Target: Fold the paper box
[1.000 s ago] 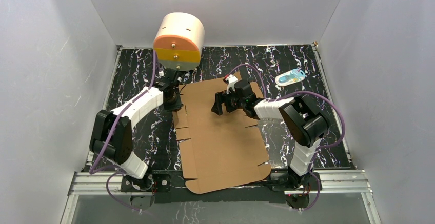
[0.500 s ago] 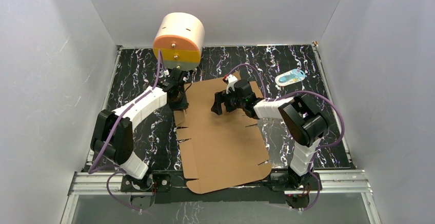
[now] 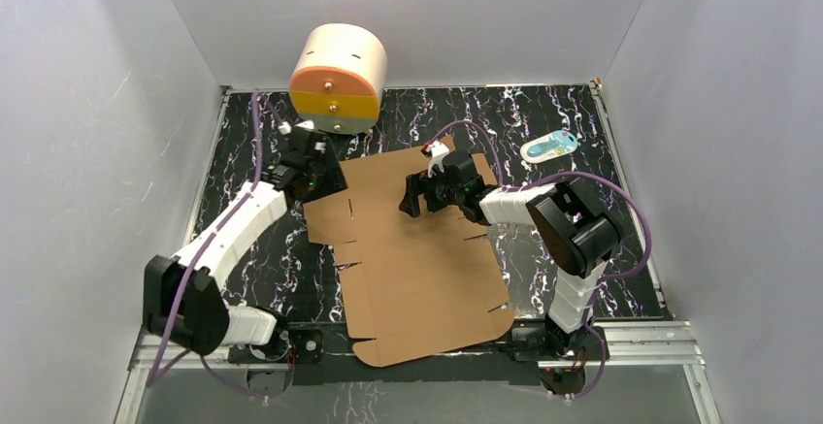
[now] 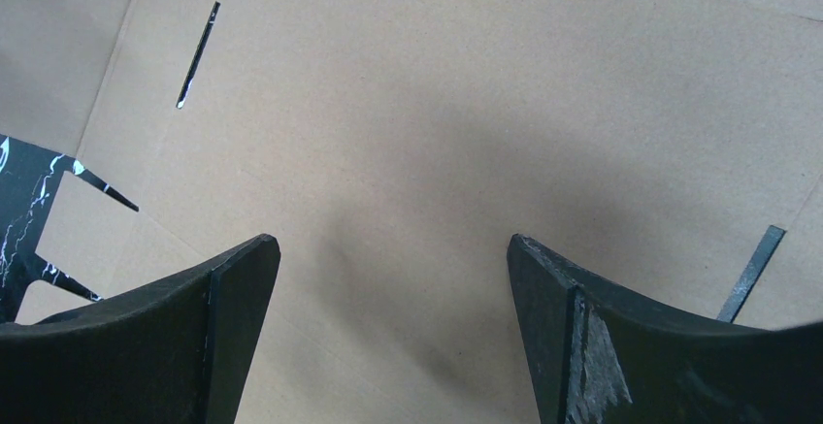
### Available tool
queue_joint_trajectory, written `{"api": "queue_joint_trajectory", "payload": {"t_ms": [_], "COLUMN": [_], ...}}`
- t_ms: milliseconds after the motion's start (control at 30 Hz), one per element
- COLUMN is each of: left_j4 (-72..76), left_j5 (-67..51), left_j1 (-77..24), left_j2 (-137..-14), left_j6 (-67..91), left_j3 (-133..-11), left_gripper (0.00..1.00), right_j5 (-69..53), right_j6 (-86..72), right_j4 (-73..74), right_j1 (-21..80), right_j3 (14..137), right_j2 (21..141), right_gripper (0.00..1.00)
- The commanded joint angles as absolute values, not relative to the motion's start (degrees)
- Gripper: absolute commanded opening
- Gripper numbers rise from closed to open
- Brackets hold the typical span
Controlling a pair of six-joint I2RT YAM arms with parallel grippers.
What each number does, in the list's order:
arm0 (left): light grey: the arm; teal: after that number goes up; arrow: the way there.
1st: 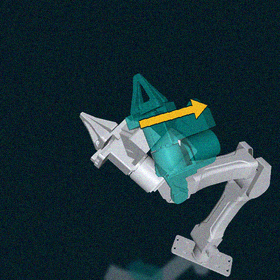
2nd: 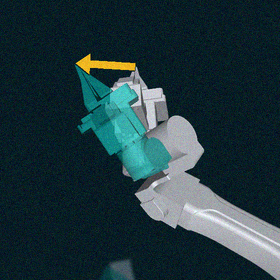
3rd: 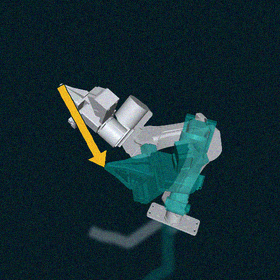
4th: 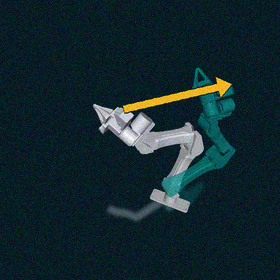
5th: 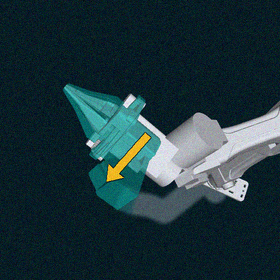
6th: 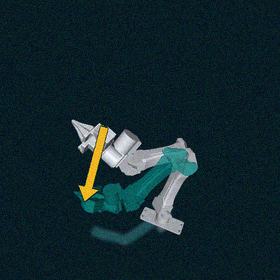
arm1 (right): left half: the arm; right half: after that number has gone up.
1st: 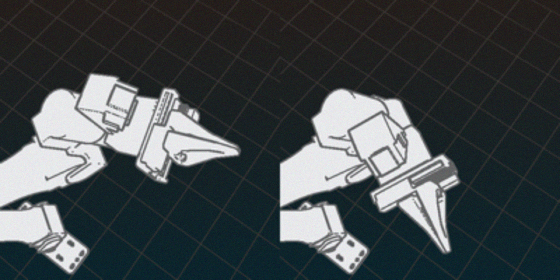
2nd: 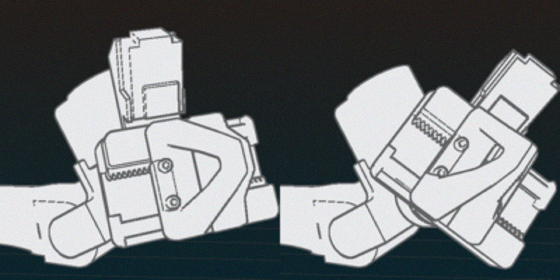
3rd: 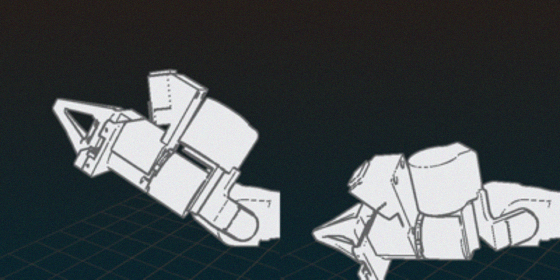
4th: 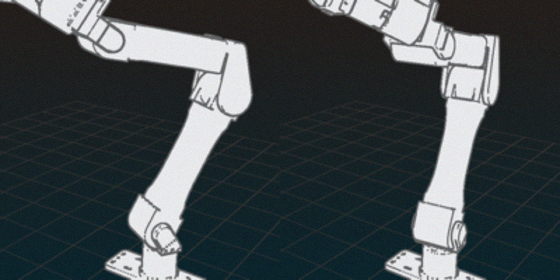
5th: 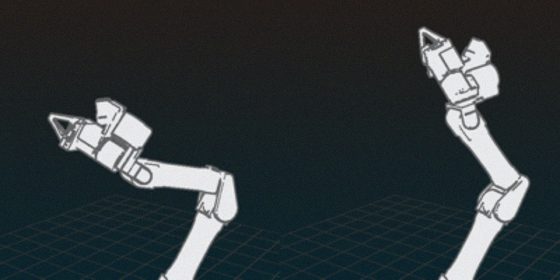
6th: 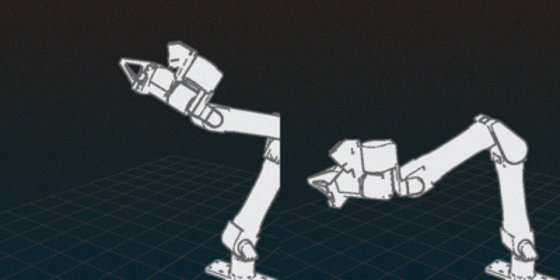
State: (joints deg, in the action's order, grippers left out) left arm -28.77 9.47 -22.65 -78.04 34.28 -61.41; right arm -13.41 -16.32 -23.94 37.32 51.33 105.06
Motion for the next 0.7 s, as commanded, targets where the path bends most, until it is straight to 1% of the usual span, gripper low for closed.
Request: {"api": "queue_joint_trajectory", "payload": {"t_ms": [0,100,200,333,533,667], "left_j4": [-24.81,-24.62,-27.61,-28.85,-27.15,-26.83], "left_j5": [3.15,1.23,3.64,4.81,1.45,1.39], "left_j1": [-14.16,-9.73,-8.05,-6.28,-5.36,-5.36], "left_j2": [-72.81,-72.23,-73.74,-76.59,-82.32,-86.18], "left_j6": [34.71,34.21,32.90,31.59,31.07,30.85], "left_j3": [-57.17,-55.25,-55.37,-54.50,-53.90,-54.69], "left_gripper": [0.56,0.59,0.62,0.62,0.54,0.45], "right_j5": [-12.83,-12.70,-12.57,-12.80,-13.06,-13.28], "right_j6": [-16.60,-16.41,-16.38,-16.47,-16.73,-16.90], "right_j4": [-19.60,-19.51,-19.51,-19.44,-19.56,-19.68], "right_j1": [37.97,38.03,38.04,38.03,38.05,37.99], "right_j3": [52.03,52.03,52.03,52.20,52.21,52.16], "right_j2": [107.64,107.62,107.53,107.81,107.94,107.92], "right_gripper": [0.98,0.98,0.98,0.98,0.98,0.98]}}
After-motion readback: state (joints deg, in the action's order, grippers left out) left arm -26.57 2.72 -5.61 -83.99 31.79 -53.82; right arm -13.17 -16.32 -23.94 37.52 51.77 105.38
